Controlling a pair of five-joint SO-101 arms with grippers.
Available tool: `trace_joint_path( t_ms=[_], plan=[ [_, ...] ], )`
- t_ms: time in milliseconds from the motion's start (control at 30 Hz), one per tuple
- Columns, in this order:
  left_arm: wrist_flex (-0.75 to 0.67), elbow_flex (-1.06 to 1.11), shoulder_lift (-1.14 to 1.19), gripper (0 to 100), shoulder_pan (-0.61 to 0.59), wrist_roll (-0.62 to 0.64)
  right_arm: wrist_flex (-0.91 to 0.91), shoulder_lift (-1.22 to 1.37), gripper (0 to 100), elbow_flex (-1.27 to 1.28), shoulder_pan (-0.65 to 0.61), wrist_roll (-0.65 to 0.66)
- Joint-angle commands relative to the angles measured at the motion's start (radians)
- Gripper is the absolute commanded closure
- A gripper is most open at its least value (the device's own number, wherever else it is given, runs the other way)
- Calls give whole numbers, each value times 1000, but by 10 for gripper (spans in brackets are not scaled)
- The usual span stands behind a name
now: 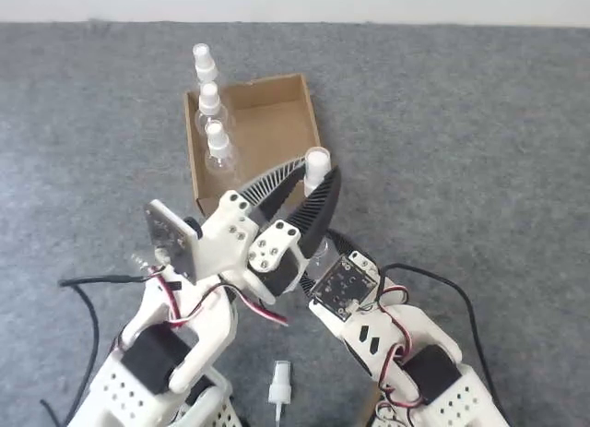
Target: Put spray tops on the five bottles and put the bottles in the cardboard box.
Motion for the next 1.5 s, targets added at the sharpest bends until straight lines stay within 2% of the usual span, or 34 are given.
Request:
trace_joint_path(
  t_ms=[0,200,833,1133,1467],
  plan=[
    [-6,-56,23,988,9,-5,-27,-21,924,-14,12,12],
    [-94,-36,25,988,9,-6,-27,-21,924,-12,-5,12],
    [-83,53,17,988,8,-11,-25,-21,924,-11,-2,12],
    [-86,94,15,988,-18,-11,-25,-21,960,-15,-1,12],
    [-83,125,15,988,-20,-11,-31,-21,961,-20,56,12]
  ],
)
